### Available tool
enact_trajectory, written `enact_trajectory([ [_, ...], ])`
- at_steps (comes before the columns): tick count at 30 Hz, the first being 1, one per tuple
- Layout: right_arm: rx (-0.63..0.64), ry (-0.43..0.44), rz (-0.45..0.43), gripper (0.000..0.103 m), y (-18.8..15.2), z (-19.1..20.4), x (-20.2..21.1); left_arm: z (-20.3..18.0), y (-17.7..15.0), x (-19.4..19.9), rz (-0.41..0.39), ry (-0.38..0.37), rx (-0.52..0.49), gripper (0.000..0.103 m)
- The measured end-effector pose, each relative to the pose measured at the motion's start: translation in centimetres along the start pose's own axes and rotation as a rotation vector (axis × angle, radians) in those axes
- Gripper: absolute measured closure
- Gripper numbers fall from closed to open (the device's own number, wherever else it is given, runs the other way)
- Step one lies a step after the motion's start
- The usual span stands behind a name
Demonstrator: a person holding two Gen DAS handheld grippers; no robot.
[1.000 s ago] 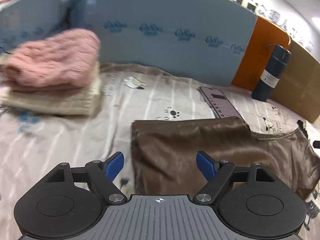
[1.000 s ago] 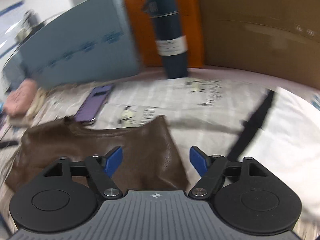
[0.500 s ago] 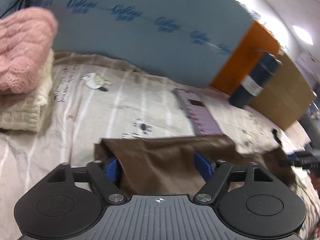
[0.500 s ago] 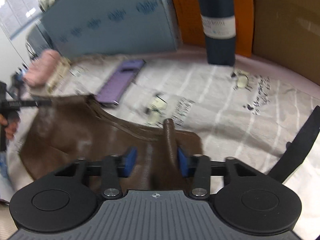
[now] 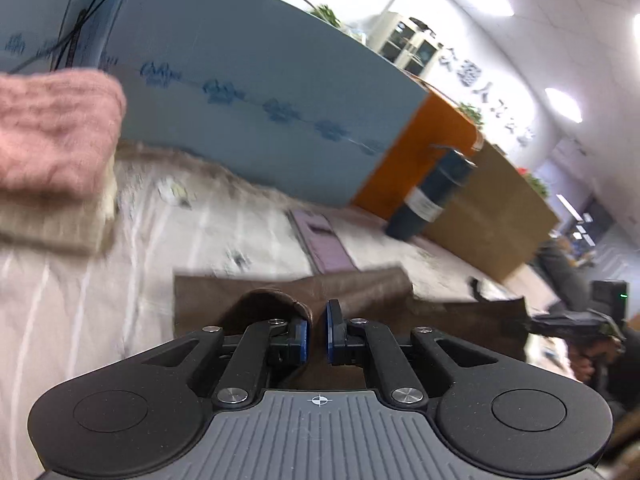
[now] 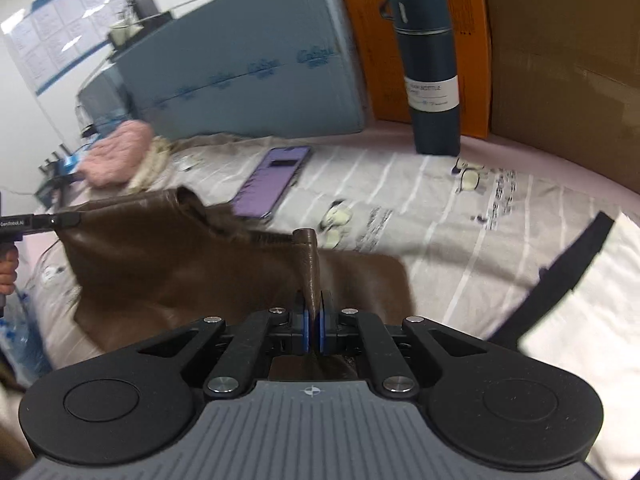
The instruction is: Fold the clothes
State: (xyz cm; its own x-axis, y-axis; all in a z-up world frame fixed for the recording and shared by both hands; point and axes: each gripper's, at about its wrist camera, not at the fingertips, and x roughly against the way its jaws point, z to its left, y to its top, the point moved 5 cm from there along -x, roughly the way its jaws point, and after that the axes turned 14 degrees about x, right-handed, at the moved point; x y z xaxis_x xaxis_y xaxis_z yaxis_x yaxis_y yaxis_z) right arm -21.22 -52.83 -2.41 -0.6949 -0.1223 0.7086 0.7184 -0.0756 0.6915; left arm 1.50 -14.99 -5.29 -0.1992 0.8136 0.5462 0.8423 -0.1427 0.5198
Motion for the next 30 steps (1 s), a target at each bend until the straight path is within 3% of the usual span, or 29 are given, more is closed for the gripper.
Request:
enact_trajectory([
  [5,-0.021,0.020,0.083,0.099,-4.2,2.3,3.5,1.6,-6.7,3.4,0.149,0.040,0.097,0.096],
  [10,-0.069,0.024,0.187,0.098,-8.9,3.8,5.6,2.1,-13.0,4.1,0.358,0.087,0.094,0.096],
  [14,-0.090,0.038,0.268,0.096,-12.1,4.8,6.8,3.3,-15.5,4.1,0.542,0.116,0.098,0.088],
  [15,-0.091,0.042,0.286,0.093,-12.6,4.9,7.2,3.9,-15.4,4.6,0.565,0.133,0.104,0.085],
  [16,-0.093,0.036,0.308,0.083,-13.1,4.8,7.7,4.4,-15.1,5.1,0.582,0.150,0.111,0.083],
  [18,-0.097,-0.007,0.363,0.063,-14.3,4.1,9.0,5.9,-13.5,6.4,0.550,0.210,0.114,0.083],
  [21,-0.134,-0.101,0.378,0.060,-15.2,2.3,10.7,7.8,-9.9,7.4,0.422,0.287,0.122,0.079],
  [24,-0.236,-0.150,0.238,0.060,-14.0,0.2,10.5,8.5,-5.5,5.9,0.198,0.283,0.128,0.070],
  [26,-0.291,-0.152,0.127,0.060,-12.6,-0.8,9.1,8.8,-2.6,3.4,0.053,0.265,0.120,0.052],
  [30,-0.396,-0.118,-0.036,0.059,-9.3,-1.5,3.5,8.9,1.7,-2.9,-0.075,0.268,0.118,0.040],
])
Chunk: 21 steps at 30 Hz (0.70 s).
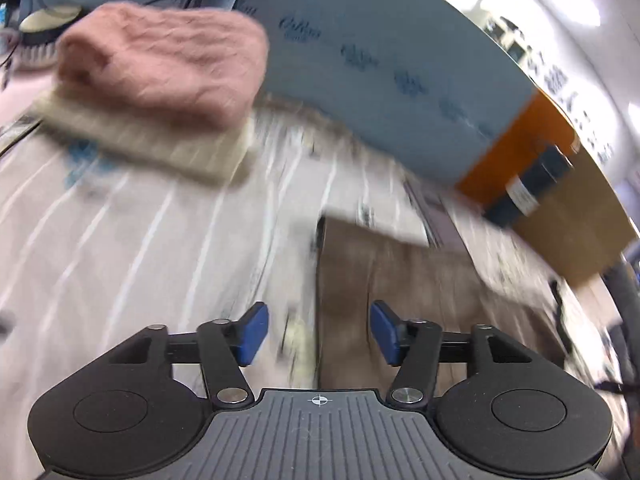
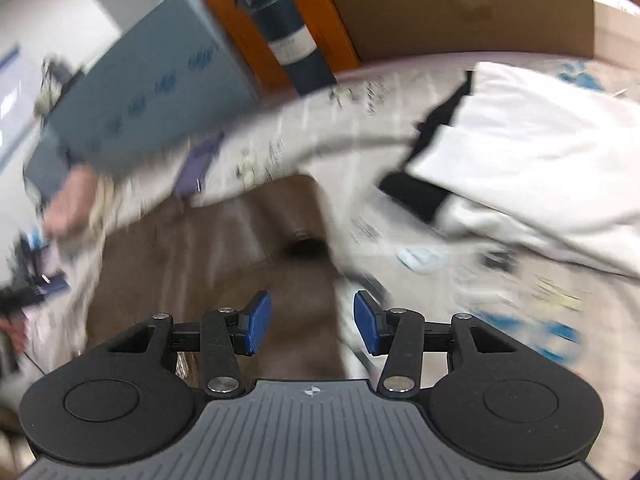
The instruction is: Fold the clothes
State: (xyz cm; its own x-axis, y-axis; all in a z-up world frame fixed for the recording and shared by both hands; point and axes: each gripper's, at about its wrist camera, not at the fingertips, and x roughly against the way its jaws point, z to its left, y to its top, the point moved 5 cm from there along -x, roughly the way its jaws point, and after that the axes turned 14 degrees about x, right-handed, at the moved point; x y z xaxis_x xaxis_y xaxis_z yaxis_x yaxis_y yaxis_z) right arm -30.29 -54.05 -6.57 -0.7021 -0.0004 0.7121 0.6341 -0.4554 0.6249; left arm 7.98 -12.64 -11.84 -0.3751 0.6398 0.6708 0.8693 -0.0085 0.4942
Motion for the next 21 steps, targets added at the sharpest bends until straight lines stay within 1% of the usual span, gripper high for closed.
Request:
enact_trajectory([
  [1,-0.020,0.001,-0.013,0.057,0.5,0.2,-1.5,-0.7,0.3,-1.6,-0.001,0.015,-0.018,0.035],
  [3,-0.040,-0.013,-0.020,0.055,1.3,0.6,-4.0,-2.0,0.5,-4.6,0.005,0.041,-0.062,0.034],
  [4,-0.054,-0.022,-0.020,0.055,1.5,0.5,-5.1,-2.5,0.8,-5.7,0.013,0.052,-0.083,0.032],
  [6,-0.098,-0.031,-0.008,0.055,1.8,-0.1,-6.8,-3.3,1.0,-7.7,0.033,0.067,-0.122,0.032],
  [9,-0.156,-0.021,-0.018,0.055,1.6,-0.4,-7.8,-4.1,0.1,-8.7,0.039,0.063,-0.180,0.032],
  [12,-0.176,-0.022,-0.018,0.057,1.6,-0.5,-8.5,-4.6,-0.7,-9.1,0.010,0.059,-0.235,0.034],
  [13,-0.178,-0.024,-0.022,0.058,1.6,-0.4,-8.6,-4.8,-0.8,-9.0,0.002,0.052,-0.249,0.038],
  [14,-0.177,-0.025,-0.024,0.062,1.7,-0.2,-8.7,-4.9,-1.0,-8.9,-0.007,0.048,-0.262,0.045],
  [15,-0.174,-0.025,-0.022,0.072,1.7,-0.1,-8.8,-4.9,-1.2,-8.8,-0.018,0.050,-0.277,0.051],
  [16,-0.168,-0.026,-0.020,0.079,1.8,0.1,-8.9,-5.0,-1.3,-8.7,-0.029,0.055,-0.288,0.063],
  [17,-0.155,-0.034,-0.017,0.081,1.8,0.4,-9.1,-5.0,-1.4,-8.5,-0.042,0.061,-0.291,0.074],
  [18,-0.143,-0.041,-0.013,0.085,1.8,0.7,-9.3,-4.8,-1.3,-8.3,-0.055,0.068,-0.281,0.081],
  [19,-0.130,-0.047,-0.010,0.090,1.8,1.0,-9.5,-4.5,-1.3,-8.0,-0.067,0.074,-0.263,0.095],
  [21,-0.092,-0.047,-0.002,0.096,1.9,1.7,-9.9,-4.2,-1.2,-7.1,-0.083,0.069,-0.225,0.099],
])
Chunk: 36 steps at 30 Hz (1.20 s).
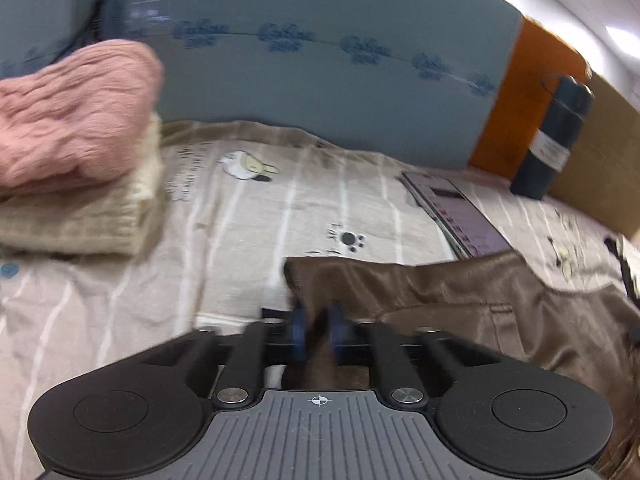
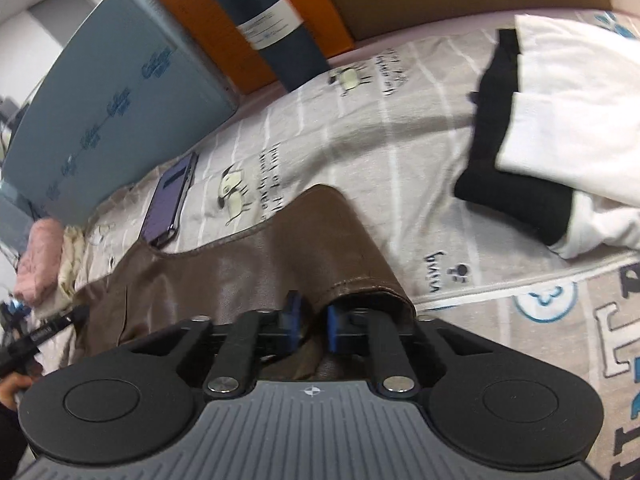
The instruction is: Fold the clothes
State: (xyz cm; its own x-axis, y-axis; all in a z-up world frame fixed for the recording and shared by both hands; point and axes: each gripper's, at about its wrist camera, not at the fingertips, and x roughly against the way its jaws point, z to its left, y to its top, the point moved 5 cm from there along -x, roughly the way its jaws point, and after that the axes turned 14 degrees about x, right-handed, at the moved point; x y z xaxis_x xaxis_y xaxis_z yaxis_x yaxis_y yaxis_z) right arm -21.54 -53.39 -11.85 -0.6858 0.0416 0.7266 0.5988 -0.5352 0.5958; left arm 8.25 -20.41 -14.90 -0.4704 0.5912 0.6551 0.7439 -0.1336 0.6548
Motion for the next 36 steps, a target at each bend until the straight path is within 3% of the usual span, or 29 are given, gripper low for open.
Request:
enact_trajectory([
  [4,0.067,0.003,0.008,0.098,0.4,1.7,-0.9,-0.1,0.1,1.5,-0.047,0.042,0.009,0.101],
  [12,0.175,0.071,-0.020,0.099,3.2,5.1,-3.1,2.4,2.0,1.6,-0.132,0.227,-0.030,0.103],
  [15,0.214,0.092,-0.024,0.099,4.1,6.7,-4.5,3.5,3.2,1.4,-0.158,0.261,-0.029,0.103],
  [22,0.323,0.062,0.029,0.099,4.7,7.4,-6.2,4.5,2.8,1.4,-0.075,0.254,-0.009,0.102],
  [24,0.319,0.056,0.043,0.097,4.6,6.9,-6.1,4.8,2.1,1.6,-0.070,0.253,0.002,0.094],
  [26,0.323,0.054,0.039,0.085,4.6,7.0,-5.7,5.1,2.1,1.8,-0.066,0.240,0.038,0.092],
  [27,0.332,0.042,0.034,0.071,4.7,7.1,-5.3,5.3,2.1,2.3,-0.073,0.234,0.054,0.090],
  [28,0.342,0.032,0.027,0.065,4.8,7.3,-4.9,5.4,2.1,2.9,-0.080,0.235,0.064,0.083],
  [32,0.400,0.033,0.004,0.060,4.4,8.5,-2.6,5.9,1.1,6.8,-0.102,0.201,0.131,0.050],
  [36,0.497,0.084,-0.008,0.053,3.3,10.5,-0.3,5.3,-2.1,11.4,-0.050,0.120,0.166,0.033],
])
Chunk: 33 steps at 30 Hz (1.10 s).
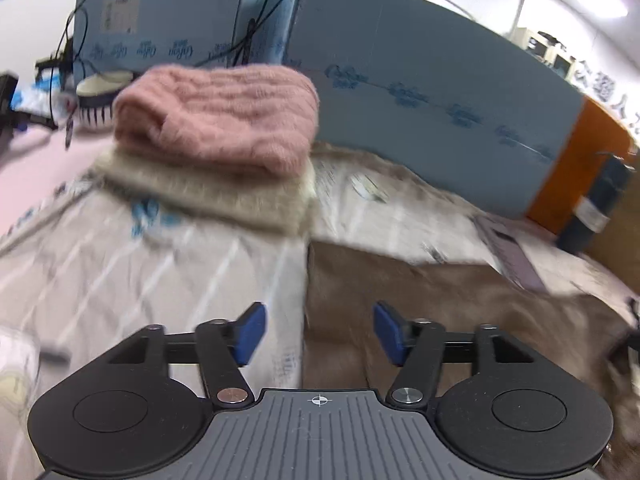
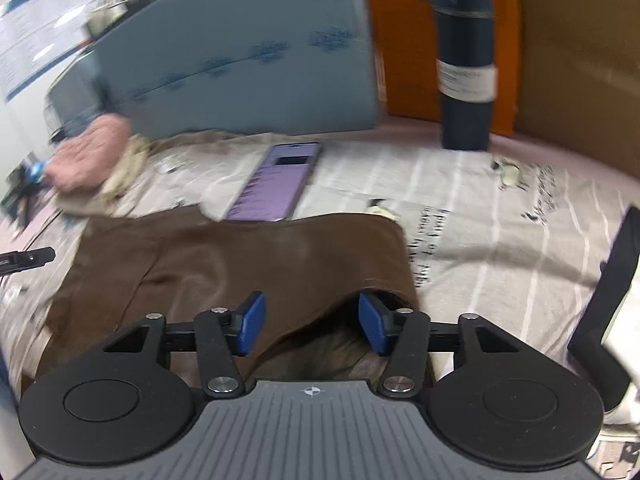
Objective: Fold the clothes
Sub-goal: 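Lay the vest flat on the sheet and open both grippers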
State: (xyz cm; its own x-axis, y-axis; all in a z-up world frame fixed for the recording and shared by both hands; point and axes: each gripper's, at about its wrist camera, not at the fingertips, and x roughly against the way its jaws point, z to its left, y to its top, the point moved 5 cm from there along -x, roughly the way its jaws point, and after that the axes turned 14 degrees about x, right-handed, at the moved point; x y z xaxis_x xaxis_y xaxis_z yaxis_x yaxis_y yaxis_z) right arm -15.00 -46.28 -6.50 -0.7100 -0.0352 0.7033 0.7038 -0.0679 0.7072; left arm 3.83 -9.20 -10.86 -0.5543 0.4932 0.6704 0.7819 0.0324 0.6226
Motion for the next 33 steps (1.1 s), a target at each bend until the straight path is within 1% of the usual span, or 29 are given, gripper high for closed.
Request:
enact_trajectory([
  [1,0.013,0.039,0.000,0.051,-0.2,0.7,0.4,-0.1,-1.1,1.0,0.027,-0.010,-0.010,0.032],
  [3,0.024,0.139,0.015,0.048,-0.8,2.3,0.8,-0.3,-3.3,2.6,0.086,-0.021,-0.031,0.031],
  [5,0.060,0.224,0.045,0.048,-1.6,4.2,1.0,-0.5,-5.5,3.9,0.140,-0.024,-0.038,0.031],
  [7,0.098,0.295,0.077,0.048,-2.7,5.9,1.0,-0.4,-7.4,4.9,0.176,-0.028,-0.034,0.031],
  [9,0.103,0.324,0.114,0.048,-3.6,6.9,0.5,-0.2,-9.1,5.1,0.203,-0.017,-0.023,0.031],
  [11,0.109,0.333,0.148,0.048,-4.6,7.5,0.1,0.0,-10.5,5.0,0.221,0.007,-0.022,0.031],
  [12,0.117,0.334,0.162,0.053,-5.0,7.7,-0.1,0.1,-11.0,4.9,0.223,0.016,-0.023,0.031],
  [14,0.144,0.336,0.183,0.054,-5.8,8.3,-0.1,0.2,-11.8,5.2,0.204,0.032,-0.042,0.033],
  [16,0.166,0.321,0.198,0.061,-6.7,8.6,-0.2,0.1,-12.3,5.4,0.184,0.042,-0.064,0.034],
  [17,0.174,0.312,0.208,0.062,-7.1,8.7,-0.2,0.0,-12.4,5.5,0.175,0.053,-0.078,0.047],
  [19,0.191,0.297,0.211,0.072,-7.6,8.8,-0.2,-0.4,-12.6,5.7,0.153,0.081,-0.120,0.062],
  [20,0.204,0.298,0.208,0.076,-7.9,9.0,-0.1,-0.6,-12.7,5.8,0.144,0.098,-0.141,0.075],
  [21,0.218,0.299,0.205,0.087,-8.2,9.1,0.1,-0.8,-12.6,5.9,0.129,0.116,-0.163,0.083],
  [22,0.235,0.298,0.199,0.096,-8.4,9.2,0.2,-1.0,-12.5,6.2,0.107,0.141,-0.187,0.098],
  [25,0.229,0.301,0.173,0.102,-8.6,9.1,0.4,-1.4,-11.7,6.7,0.069,0.147,-0.194,0.101],
  [27,0.207,0.298,0.140,0.102,-8.0,8.6,0.9,-2.0,-11.1,6.9,0.043,0.148,-0.206,0.101],
  [29,0.205,0.274,0.105,0.102,-7.2,8.1,1.2,-2.5,-10.3,6.7,0.017,0.146,-0.216,0.101],
  [31,0.203,0.255,0.094,0.102,-6.6,7.4,1.1,-2.8,-9.7,5.9,0.010,0.158,-0.238,0.101],
  [33,0.209,0.237,0.095,0.102,-6.5,7.0,0.7,-2.9,-9.5,4.6,0.019,0.168,-0.261,0.101],
])
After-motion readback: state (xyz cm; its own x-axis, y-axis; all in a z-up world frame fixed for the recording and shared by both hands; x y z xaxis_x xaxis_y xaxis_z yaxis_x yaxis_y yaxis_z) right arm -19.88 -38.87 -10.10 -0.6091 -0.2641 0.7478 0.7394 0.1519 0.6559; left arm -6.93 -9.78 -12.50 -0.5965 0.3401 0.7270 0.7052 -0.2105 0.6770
